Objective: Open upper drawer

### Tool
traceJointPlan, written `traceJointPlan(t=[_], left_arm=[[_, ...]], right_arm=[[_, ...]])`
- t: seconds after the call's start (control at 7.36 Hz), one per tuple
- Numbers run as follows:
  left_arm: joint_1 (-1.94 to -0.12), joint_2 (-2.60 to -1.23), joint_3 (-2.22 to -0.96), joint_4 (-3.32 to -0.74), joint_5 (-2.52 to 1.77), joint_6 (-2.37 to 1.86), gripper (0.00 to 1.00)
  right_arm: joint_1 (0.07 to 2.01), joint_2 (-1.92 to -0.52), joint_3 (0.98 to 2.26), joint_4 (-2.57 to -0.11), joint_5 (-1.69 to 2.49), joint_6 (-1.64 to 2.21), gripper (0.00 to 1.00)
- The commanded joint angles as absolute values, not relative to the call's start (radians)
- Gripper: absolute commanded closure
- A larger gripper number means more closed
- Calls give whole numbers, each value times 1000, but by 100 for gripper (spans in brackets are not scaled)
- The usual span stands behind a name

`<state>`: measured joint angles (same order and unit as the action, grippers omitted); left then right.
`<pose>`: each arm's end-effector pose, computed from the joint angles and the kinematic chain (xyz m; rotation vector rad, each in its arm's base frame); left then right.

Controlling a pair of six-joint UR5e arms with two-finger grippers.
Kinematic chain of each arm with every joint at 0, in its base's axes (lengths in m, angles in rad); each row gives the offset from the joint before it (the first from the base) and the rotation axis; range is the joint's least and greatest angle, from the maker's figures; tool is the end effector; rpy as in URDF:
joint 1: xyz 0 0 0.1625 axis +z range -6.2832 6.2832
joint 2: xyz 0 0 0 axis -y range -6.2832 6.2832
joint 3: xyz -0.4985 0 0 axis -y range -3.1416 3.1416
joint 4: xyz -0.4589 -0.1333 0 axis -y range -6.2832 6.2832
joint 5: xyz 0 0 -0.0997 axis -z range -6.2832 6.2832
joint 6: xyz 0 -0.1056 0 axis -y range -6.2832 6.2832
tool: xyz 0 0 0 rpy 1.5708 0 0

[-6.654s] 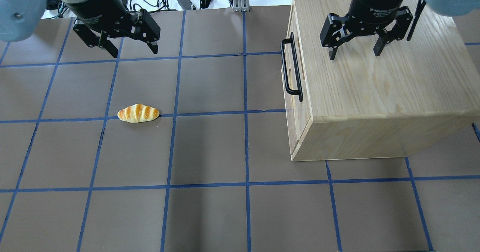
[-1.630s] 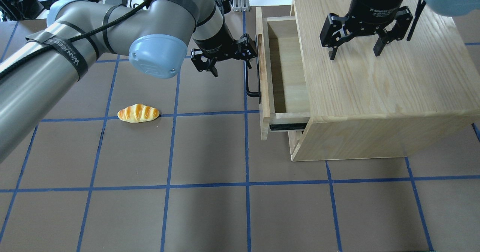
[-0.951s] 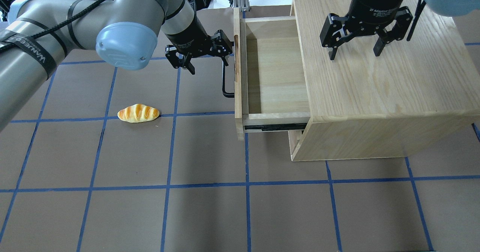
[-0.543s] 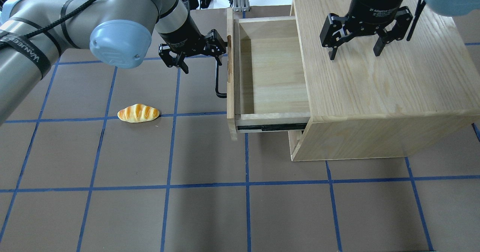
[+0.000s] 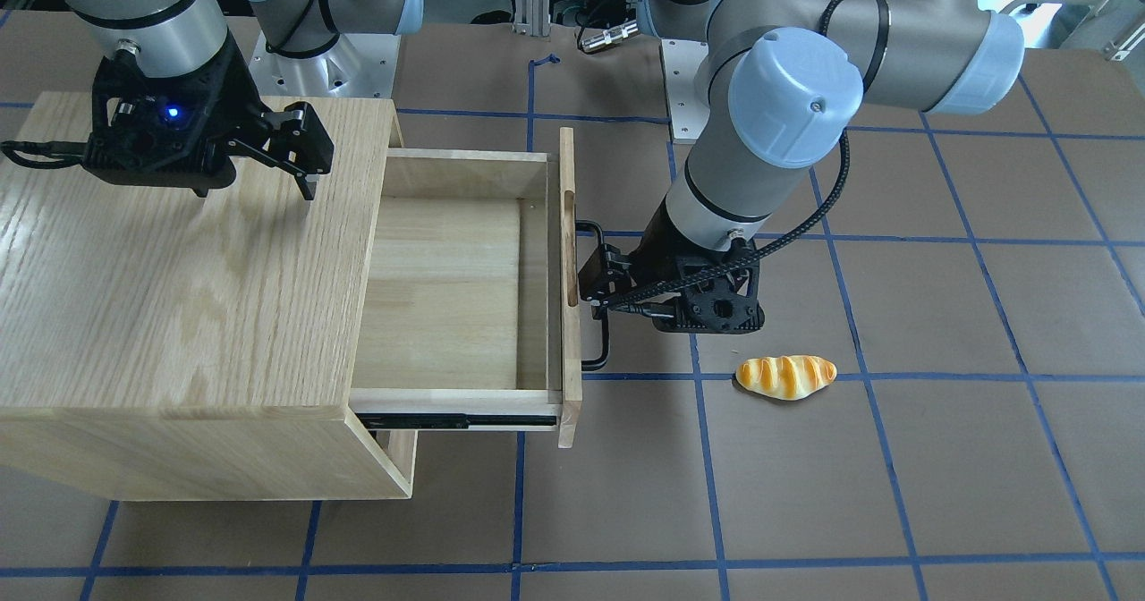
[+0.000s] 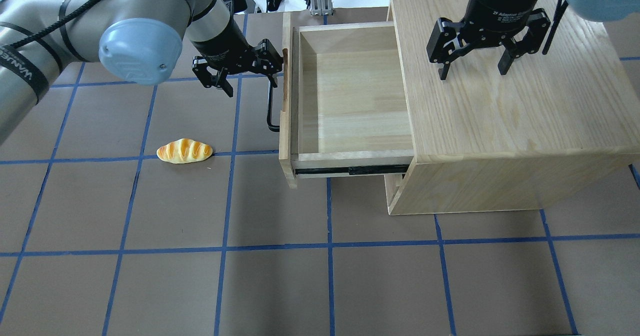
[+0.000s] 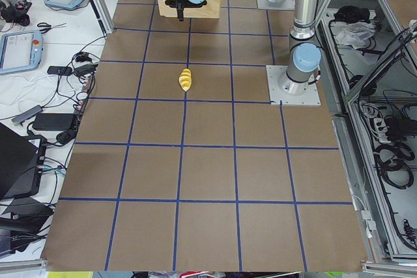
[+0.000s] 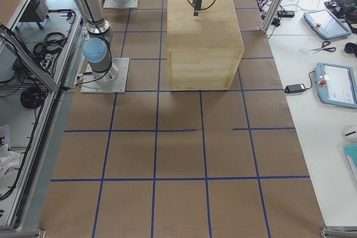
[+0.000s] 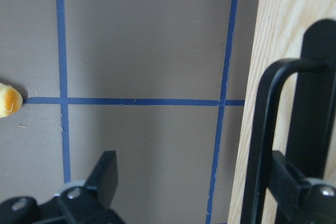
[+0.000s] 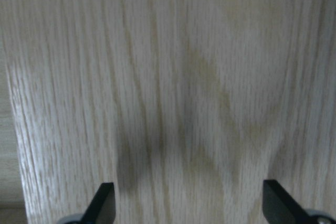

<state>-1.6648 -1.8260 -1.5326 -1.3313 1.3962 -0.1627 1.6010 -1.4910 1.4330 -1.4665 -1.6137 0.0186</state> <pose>-0.2144 -0.6588 0.4443 0.0989 -2.9639 -0.0001 0.1466 -0.5884 0.5760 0.0195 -3.0967 -0.0700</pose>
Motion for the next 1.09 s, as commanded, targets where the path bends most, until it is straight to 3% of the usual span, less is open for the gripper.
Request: traceJointPlan(t=[0.0,0.95], left_arm=[[-1628,-1812,-1532,-1354,1399,-115,0],[-1476,-1643,-1471,-1511,1509,133,0]], right_arm=[[1600,-1491,1433,-1466,-1614,20,0],[1601,-1491,1433,-1466,-1614,18,0]])
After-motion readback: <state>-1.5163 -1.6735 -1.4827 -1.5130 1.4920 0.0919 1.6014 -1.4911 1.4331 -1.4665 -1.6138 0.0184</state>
